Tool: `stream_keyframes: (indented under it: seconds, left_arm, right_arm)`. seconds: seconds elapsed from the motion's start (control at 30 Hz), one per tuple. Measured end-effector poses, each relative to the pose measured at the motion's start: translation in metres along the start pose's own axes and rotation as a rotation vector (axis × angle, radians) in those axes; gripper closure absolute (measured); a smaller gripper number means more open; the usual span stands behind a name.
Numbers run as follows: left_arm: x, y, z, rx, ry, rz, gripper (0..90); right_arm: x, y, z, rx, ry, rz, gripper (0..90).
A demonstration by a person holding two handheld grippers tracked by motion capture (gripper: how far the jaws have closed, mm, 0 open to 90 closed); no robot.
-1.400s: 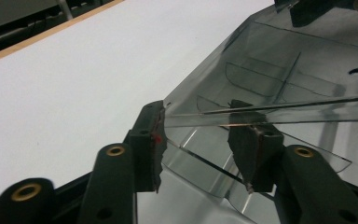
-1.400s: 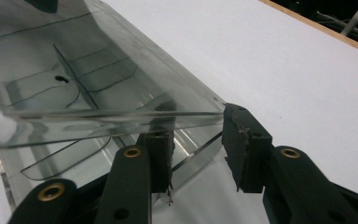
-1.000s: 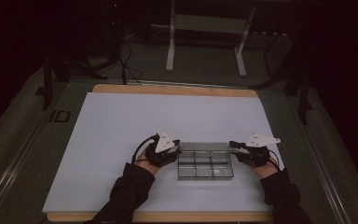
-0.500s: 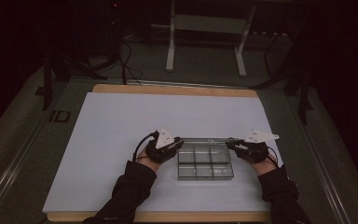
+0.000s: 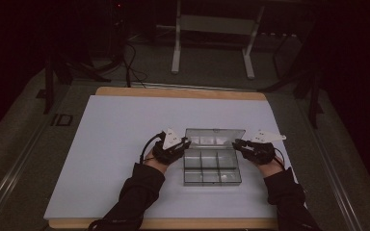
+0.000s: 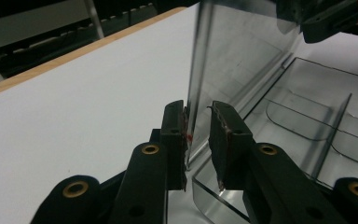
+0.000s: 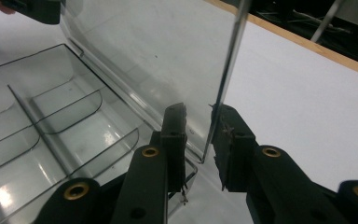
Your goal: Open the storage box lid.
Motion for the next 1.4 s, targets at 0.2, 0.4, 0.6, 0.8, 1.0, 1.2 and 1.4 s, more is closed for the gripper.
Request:
stream_keyframes:
  seconds: [0.2, 0.4, 0.6, 0.8, 1.0, 1.2, 1.4]
  left_arm:
    - [0.003, 0.000, 0.002, -0.022, -0.009, -0.010, 76.9]
    - [0.007, -0.001, 0.003, -0.048, -0.021, -0.020, 76.2]
    - [0.010, -0.001, 0.006, -0.071, -0.024, -0.023, 75.3]
    - [0.014, -0.002, 0.007, -0.086, -0.029, -0.014, 73.1]
    - [0.019, -0.001, 0.006, -0.095, -0.051, -0.021, 68.8]
    - [0.022, 0.001, 0.007, -0.120, -0.057, -0.028, 66.1]
    - [0.026, 0.003, 0.005, -0.129, -0.075, -0.018, 61.4]
  right_arm:
    - [0.004, -0.001, -0.002, 0.041, 0.006, -0.003, 74.0]
    - [0.007, -0.002, -0.002, 0.057, 0.030, 0.006, 72.6]
    - [0.010, -0.003, -0.003, 0.087, 0.037, 0.012, 70.9]
    - [0.015, -0.005, -0.003, 0.099, 0.047, 0.019, 68.0]
    - [0.019, -0.005, -0.003, 0.117, 0.071, 0.028, 66.5]
    - [0.022, -0.004, -0.003, 0.132, 0.080, 0.031, 65.2]
    - [0.025, -0.003, -0.002, 0.139, 0.086, 0.040, 61.5]
Point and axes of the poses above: each handheld gripper's, and its own axes: x roughly forward along the jaws, y roughly out of its underside, z roughly to its left, the point moved 1 cm from there along x, roughly forward along the jaws, and after that the axes turned 5 degrees about -x, right-handed, at the moved point
